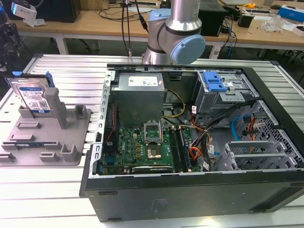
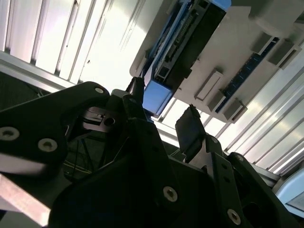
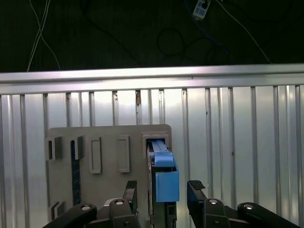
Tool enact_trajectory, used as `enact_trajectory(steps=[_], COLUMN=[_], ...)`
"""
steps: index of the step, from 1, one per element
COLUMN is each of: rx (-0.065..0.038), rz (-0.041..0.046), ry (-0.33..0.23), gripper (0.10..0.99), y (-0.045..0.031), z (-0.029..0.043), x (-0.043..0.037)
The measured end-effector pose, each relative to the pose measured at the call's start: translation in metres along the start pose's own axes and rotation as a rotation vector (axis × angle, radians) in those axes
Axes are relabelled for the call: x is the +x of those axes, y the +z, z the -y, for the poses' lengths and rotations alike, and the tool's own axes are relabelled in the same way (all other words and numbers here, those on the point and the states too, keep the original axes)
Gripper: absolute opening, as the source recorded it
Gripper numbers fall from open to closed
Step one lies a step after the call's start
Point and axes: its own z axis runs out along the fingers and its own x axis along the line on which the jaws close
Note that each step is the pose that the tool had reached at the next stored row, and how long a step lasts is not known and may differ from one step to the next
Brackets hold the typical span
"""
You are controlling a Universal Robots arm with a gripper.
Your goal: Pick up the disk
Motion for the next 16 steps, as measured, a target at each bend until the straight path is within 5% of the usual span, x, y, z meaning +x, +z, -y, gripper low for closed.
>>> enact_trajectory(steps=[16], rx=[-0.001], rz=[-0.0022], ry=[0.0], gripper=[0.541], y=[0.0129], z=[0.0002], x=[-0.0001])
